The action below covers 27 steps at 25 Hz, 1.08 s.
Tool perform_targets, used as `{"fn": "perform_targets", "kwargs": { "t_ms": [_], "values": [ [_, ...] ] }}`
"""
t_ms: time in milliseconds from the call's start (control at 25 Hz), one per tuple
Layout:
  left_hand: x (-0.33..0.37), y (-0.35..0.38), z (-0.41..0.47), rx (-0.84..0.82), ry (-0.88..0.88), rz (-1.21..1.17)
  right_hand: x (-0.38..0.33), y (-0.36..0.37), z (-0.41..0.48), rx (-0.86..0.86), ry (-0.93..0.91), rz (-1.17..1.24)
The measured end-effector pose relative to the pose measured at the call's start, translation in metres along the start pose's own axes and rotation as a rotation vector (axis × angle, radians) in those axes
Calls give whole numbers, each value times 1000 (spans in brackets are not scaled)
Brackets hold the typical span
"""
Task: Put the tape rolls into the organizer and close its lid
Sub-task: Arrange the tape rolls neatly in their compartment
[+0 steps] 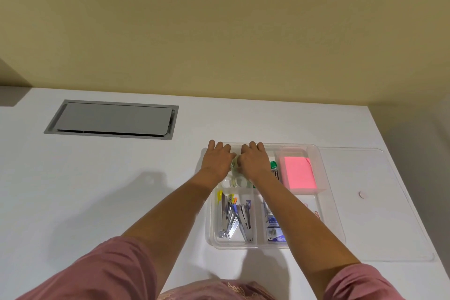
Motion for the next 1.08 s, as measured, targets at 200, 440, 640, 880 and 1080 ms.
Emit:
{"fn": "perform_targets", "kwargs": {
  "t_ms": [200,440,640,880,1080],
  "values": [
    [-1,2,1,-8,-2,24,-2,3,0,-53,-57,-55],
    [-4,3,-5,8,16,-11,-5,-8,-12,24,-99,-208],
    [-3,0,-5,-2,11,-20,-7,-18,-8,72,-74,54],
    [-4,5,-6,-19,-2,-47,0,-38,-17,33,-76,-134],
    [-5,7,-8,-11,1,-77,5,-17,-18,-5,-108,-188]
  ]
}}
Point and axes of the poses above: each hand's wrist, its own z-axis towards the middle knuckle, its own y-axis out of the palm, x = y × z, the point moved 5 cm from there along z, towards the middle knuckle, and after that the axes turned 14 degrees about -x, right-handed, at the moved point
